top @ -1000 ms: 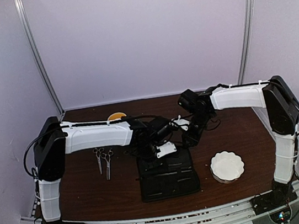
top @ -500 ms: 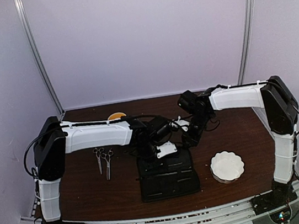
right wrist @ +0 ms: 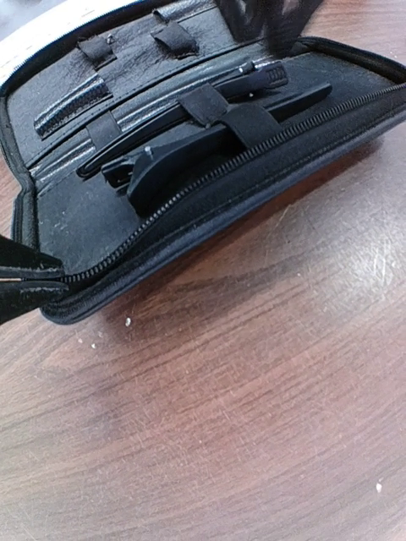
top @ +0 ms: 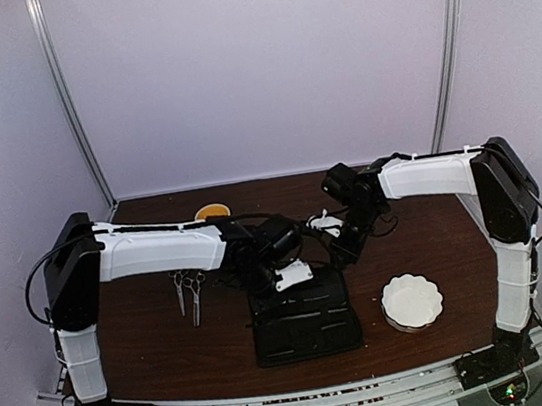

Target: Sort the hair-cutting tools

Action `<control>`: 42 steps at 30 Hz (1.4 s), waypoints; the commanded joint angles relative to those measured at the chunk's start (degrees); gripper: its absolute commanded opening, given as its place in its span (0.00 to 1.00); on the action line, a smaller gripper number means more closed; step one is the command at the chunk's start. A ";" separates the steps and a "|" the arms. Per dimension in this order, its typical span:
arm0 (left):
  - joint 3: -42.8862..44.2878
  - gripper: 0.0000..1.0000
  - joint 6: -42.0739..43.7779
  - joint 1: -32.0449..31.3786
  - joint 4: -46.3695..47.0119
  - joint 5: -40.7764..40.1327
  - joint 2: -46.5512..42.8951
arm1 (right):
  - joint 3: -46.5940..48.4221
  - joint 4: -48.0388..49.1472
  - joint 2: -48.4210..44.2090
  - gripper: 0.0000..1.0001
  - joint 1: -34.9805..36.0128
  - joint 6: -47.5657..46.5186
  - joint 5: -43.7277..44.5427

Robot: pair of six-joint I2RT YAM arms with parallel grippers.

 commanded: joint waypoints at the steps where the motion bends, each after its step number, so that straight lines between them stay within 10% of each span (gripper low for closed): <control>1: -5.56 0.93 -2.13 -0.04 4.89 -8.51 -11.26 | 1.92 -0.55 0.23 0.00 -0.80 -0.09 -0.46; 9: -9.67 0.98 -13.57 4.65 14.02 -25.30 -22.00 | 4.45 -4.19 -0.20 0.05 -1.32 -1.66 0.42; 16: -12.87 0.98 -11.12 5.72 16.65 -29.56 -32.29 | 5.37 -7.76 -9.50 0.26 -5.28 -4.59 -0.30; 24: -13.57 0.98 -5.20 7.28 18.11 -33.87 -41.84 | 10.02 -13.59 -16.63 0.27 -10.13 -6.90 1.64; 31: -13.75 0.98 -17.26 14.08 19.23 -53.59 -47.29 | 13.82 -13.70 -21.58 0.34 -11.60 -6.64 2.09; 36: -10.18 0.98 -30.13 29.91 0.83 -36.52 -45.20 | 6.69 -4.72 -26.64 0.57 -12.83 -4.96 3.54; 42: -23.70 0.62 -30.23 35.46 6.28 -14.16 -45.53 | 9.07 -10.36 -26.55 0.52 -13.16 -7.01 -0.79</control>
